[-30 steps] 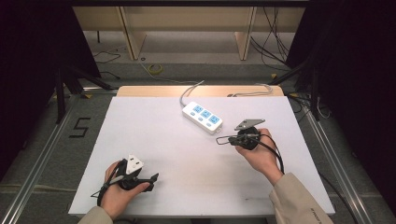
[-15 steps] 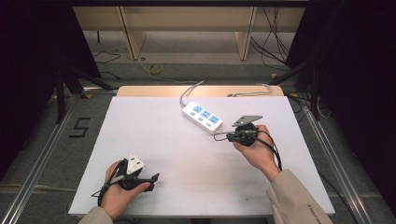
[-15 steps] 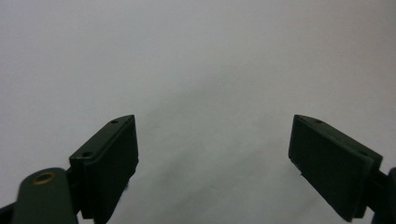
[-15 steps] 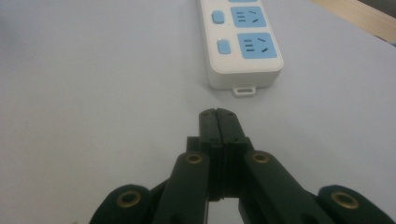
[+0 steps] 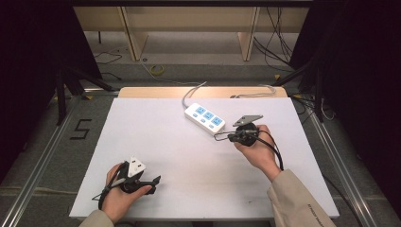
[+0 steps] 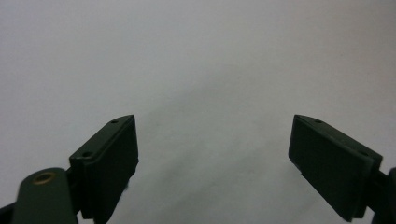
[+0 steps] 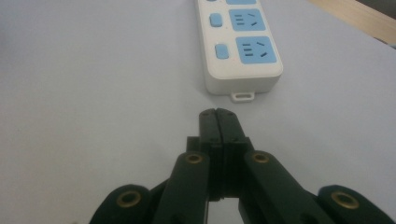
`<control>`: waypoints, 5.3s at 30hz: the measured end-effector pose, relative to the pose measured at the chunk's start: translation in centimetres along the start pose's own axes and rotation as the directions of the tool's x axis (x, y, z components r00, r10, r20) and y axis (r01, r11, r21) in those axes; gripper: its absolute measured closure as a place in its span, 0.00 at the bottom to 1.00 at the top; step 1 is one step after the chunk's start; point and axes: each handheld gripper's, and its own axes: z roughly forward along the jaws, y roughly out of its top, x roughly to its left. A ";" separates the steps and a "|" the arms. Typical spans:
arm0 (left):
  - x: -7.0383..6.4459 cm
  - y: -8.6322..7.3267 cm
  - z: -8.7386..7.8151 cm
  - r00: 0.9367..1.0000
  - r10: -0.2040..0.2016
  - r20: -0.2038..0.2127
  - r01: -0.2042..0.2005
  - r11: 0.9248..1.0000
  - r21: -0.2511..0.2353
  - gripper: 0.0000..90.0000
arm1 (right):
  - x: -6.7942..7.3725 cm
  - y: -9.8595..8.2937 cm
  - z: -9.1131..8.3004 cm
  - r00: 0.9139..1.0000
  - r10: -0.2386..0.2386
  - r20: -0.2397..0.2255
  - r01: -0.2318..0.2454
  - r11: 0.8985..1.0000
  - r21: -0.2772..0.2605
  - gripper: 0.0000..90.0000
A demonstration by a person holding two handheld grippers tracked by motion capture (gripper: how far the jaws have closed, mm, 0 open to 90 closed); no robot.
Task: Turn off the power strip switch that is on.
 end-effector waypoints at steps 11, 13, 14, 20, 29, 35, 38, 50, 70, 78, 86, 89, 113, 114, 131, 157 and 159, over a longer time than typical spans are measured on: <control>0.1 -0.1 -0.1 1.000 -0.001 -0.004 0.001 1.000 0.000 0.17 | 0.2 0.4 0.4 1.000 -0.001 0.002 0.001 1.000 -0.005 1.00; 0.1 -0.2 -0.1 1.000 -0.004 -0.005 0.004 1.000 0.001 0.17 | 0.2 0.5 0.5 1.000 -0.001 0.001 0.001 1.000 -0.002 1.00; 0.1 -0.2 -0.1 1.000 -0.006 -0.005 0.006 1.000 0.004 0.17 | 0.2 0.5 0.5 1.000 0.001 0.000 -0.001 1.000 0.000 1.00; 0.1 0.0 0.0 1.000 -0.008 -0.006 0.008 1.000 -0.001 0.17 | 0.4 0.7 1.2 1.000 -0.005 -0.004 0.005 1.000 0.003 1.00; 0.1 0.0 -0.1 1.000 -0.008 -0.005 0.008 1.000 -0.007 0.17 | 0.4 1.4 1.4 1.000 -0.008 0.003 0.008 1.000 0.006 1.00; 0.0 0.1 0.1 1.000 -0.003 -0.003 0.003 1.000 -0.002 0.17 | 0.2 1.9 1.5 1.000 -0.008 0.005 0.008 1.000 0.004 1.00; 0.0 0.1 0.0 1.000 -0.003 -0.005 0.003 1.000 -0.004 0.17 | 0.0 2.0 1.8 1.000 0.004 0.001 -0.004 1.000 0.004 1.00; 0.1 0.0 0.0 1.000 -0.006 -0.005 0.006 1.000 -0.003 0.17 | -0.3 2.4 2.5 1.000 0.009 0.006 -0.009 1.000 0.023 1.00; 0.1 0.1 0.1 1.000 -0.001 -0.003 0.001 1.000 -0.002 0.17 | -0.6 3.0 3.6 1.000 0.008 0.016 -0.008 0.999 0.039 1.00; 0.0 0.1 0.1 1.000 0.000 -0.001 0.000 1.000 -0.002 0.17 | -0.7 3.6 3.9 1.000 0.011 0.018 -0.011 0.999 0.039 1.00; 0.0 0.1 0.2 1.000 -0.001 -0.001 0.001 1.000 -0.004 0.17 | -0.8 3.9 4.3 1.000 0.016 0.018 -0.017 0.999 0.045 1.00; 0.0 0.1 0.2 1.000 -0.001 0.001 0.001 1.000 -0.002 0.17 | -0.8 4.1 4.3 1.000 0.016 0.019 -0.017 0.999 0.046 1.00; -0.1 0.1 0.2 1.000 -0.004 0.002 0.004 1.000 -0.004 0.17 | -1.4 5.0 4.7 0.999 0.013 0.034 -0.015 0.998 0.060 1.00; 0.0 0.1 0.2 1.000 0.000 0.002 0.000 1.000 -0.001 0.17 | -1.4 5.0 4.8 0.999 0.012 0.034 -0.014 0.998 0.060 1.00; -0.1 0.1 0.2 1.000 0.001 0.002 -0.001 1.000 -0.001 0.17 | -1.6 5.2 5.5 0.999 0.019 0.036 -0.021 0.997 0.075 1.00; 0.0 0.1 0.2 1.000 -0.001 0.005 0.001 1.000 -0.002 0.17 | -1.3 6.2 6.3 0.999 0.014 0.034 -0.017 0.997 0.077 1.00; 0.0 0.2 0.2 1.000 0.000 0.004 0.000 1.000 -0.001 0.17 | -1.4 6.3 6.3 0.999 0.015 0.035 -0.018 0.997 0.077 1.00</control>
